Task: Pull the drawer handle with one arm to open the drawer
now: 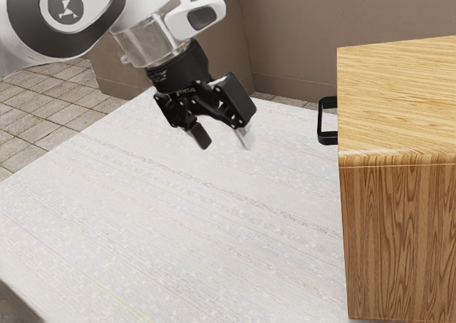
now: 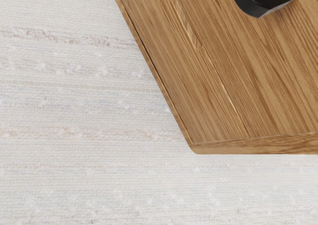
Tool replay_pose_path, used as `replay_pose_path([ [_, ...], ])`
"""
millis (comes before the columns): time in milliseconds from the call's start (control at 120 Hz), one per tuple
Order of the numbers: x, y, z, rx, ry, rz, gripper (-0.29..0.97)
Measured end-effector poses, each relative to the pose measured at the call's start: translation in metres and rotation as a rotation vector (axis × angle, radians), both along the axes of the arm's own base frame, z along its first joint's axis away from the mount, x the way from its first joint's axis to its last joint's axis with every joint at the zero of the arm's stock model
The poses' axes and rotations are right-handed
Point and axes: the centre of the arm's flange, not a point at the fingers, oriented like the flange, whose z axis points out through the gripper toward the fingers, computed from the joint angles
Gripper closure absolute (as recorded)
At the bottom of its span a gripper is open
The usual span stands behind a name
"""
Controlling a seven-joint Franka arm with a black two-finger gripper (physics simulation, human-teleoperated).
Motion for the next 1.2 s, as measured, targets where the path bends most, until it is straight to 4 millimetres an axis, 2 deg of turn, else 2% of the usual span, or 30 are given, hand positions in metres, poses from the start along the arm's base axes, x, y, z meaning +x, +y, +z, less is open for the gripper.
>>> replay_pose_path([
  [58, 0.007, -0.018, 0.000, -0.038, -0.047, -0.008, 0.00],
  [108, 0.011, -0.025, 0.004, -0.068, -0.087, -0.001, 0.00],
  [283, 0.024, -0.017, 0.016, -0.114, -0.177, 0.057, 0.00],
  [433, 0.043, -0.012, 0.006, -0.057, -0.199, 0.085, 0.00],
  [633, 0.061, -0.011, 0.003, 0.016, -0.215, 0.107, 0.00],
  [908, 0.070, -0.042, -0.023, 0.024, -0.172, 0.082, 0.00],
  [1200, 0.080, -0.029, -0.033, 0.025, -0.153, 0.124, 0.00],
])
